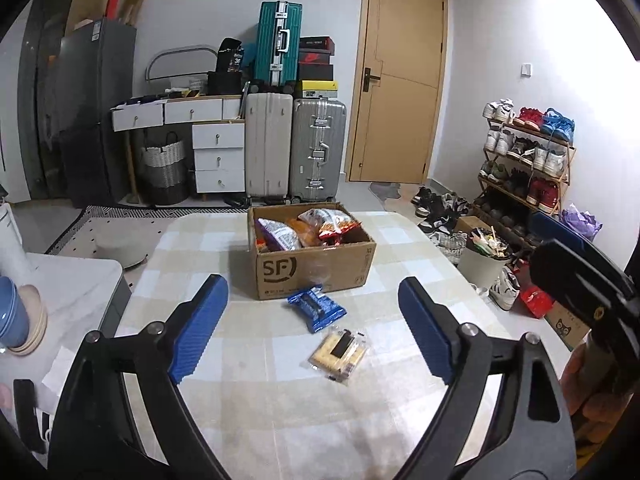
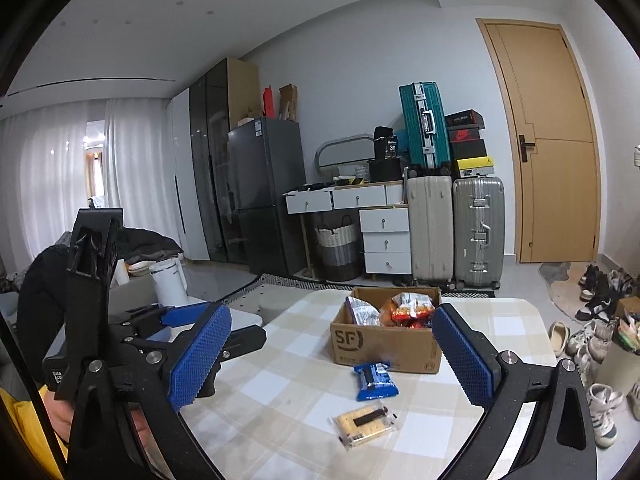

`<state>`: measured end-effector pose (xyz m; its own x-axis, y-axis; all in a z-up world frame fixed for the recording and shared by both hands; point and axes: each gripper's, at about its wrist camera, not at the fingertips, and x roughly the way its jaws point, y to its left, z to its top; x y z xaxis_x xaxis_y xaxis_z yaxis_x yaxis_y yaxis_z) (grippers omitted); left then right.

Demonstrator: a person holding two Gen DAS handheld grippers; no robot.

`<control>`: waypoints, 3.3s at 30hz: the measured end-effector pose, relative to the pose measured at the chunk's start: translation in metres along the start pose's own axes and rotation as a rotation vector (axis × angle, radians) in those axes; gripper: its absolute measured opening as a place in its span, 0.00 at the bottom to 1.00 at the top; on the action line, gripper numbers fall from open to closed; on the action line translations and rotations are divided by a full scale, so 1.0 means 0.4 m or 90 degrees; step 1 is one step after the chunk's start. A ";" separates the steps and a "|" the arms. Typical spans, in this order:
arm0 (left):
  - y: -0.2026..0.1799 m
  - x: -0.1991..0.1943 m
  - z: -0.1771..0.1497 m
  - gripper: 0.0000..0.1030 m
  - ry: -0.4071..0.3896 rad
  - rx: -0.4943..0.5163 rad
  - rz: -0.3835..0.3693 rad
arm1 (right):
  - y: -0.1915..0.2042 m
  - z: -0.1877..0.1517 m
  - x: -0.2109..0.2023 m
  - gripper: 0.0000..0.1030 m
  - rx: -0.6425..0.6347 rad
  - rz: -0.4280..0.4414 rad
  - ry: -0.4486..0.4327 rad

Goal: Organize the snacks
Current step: 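Withdraw both tools back from the box toward the remaining snacks, then lower the left gripper onto the clear cracker pack and grasp it, then grasp the blue wafer packet with the right gripper while the left gripper holds the crackers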

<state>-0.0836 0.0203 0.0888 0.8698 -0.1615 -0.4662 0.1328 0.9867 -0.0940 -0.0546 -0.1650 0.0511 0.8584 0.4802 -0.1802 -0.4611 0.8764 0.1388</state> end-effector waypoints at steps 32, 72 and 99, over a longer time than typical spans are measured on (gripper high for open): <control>0.008 0.536 -0.224 0.99 0.224 0.014 -0.039 | -0.195 -0.287 0.163 0.99 0.112 -0.055 0.068; -0.074 0.804 -0.264 0.54 0.279 0.064 -0.053 | -0.289 -0.357 0.248 0.99 0.192 -0.053 0.181; 0.302 0.512 -0.255 0.54 0.189 -0.121 -0.015 | -0.172 -0.223 0.591 0.99 0.016 -0.068 0.309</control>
<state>0.0622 0.1045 -0.1080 0.6881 -0.2107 -0.6943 0.0358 0.9656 -0.2576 0.1599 -0.1085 -0.0879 0.6948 0.3537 -0.6262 -0.3653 0.9236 0.1164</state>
